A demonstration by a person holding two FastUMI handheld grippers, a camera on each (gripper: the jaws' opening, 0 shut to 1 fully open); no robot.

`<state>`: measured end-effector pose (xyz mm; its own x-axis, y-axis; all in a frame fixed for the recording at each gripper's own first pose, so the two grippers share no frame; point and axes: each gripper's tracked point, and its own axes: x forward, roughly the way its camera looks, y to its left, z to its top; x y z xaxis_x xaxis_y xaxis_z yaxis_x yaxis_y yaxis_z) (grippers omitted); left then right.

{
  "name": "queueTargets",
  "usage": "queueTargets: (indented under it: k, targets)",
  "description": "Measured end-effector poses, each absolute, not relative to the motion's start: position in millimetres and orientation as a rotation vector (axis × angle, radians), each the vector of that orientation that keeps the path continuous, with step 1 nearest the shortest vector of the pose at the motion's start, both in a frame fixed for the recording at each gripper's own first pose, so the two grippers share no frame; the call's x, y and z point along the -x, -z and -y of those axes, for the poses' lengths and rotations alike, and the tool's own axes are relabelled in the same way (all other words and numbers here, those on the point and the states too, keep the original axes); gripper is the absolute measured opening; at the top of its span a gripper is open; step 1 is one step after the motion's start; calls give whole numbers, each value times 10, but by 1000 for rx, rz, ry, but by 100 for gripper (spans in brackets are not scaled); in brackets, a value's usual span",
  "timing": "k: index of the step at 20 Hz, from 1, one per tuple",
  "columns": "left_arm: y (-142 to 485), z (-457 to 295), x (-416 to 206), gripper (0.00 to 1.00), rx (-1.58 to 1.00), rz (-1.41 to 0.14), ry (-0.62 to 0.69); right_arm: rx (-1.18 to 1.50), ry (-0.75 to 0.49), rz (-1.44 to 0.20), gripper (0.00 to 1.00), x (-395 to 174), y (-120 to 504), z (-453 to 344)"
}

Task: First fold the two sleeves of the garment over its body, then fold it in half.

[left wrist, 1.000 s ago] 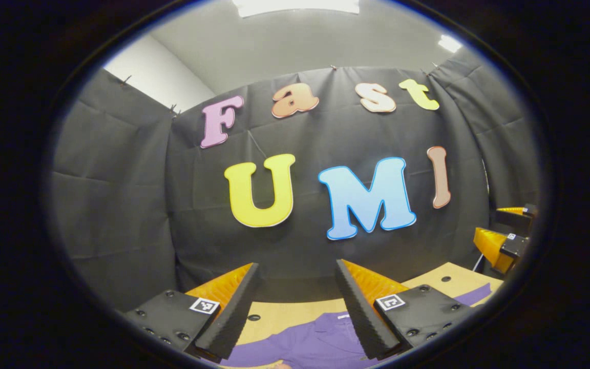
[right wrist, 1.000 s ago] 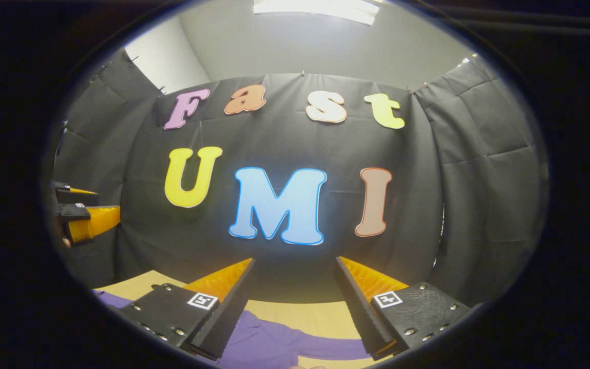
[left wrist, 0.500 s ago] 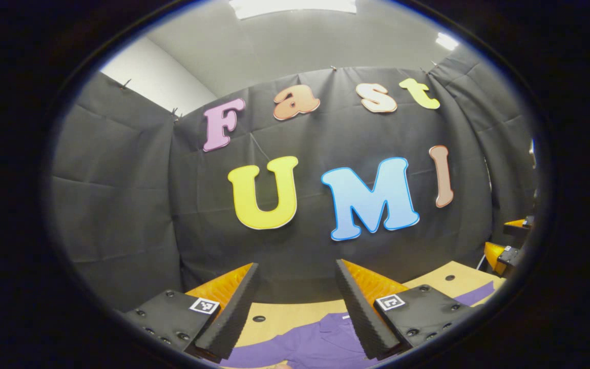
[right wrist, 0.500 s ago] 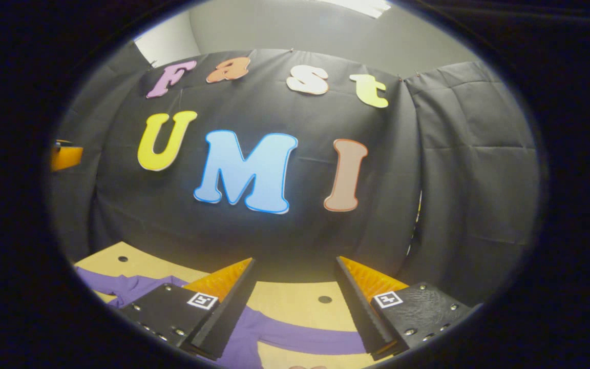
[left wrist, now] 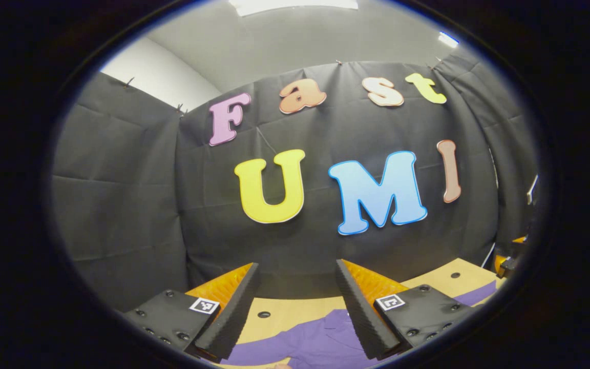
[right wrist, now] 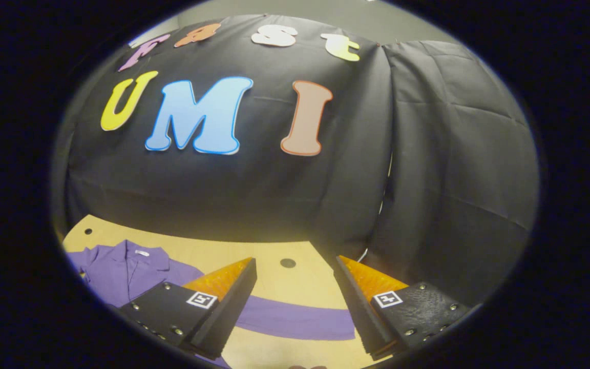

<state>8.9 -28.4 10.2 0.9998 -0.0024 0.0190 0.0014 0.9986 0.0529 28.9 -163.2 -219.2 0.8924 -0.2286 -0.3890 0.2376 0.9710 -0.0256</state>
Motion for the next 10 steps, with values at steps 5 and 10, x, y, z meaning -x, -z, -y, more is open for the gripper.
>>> queueTargets:
  k: [5, 10]
  targets:
    - [-66, 237, -99, 99, -61, 6, -26, -79, 287, -548, 95, -285, 2965, 1864]
    - [34, 184, -101, 99, -59, -27, -54, -87, 313, -678, 95, -271, 3608, 2065]
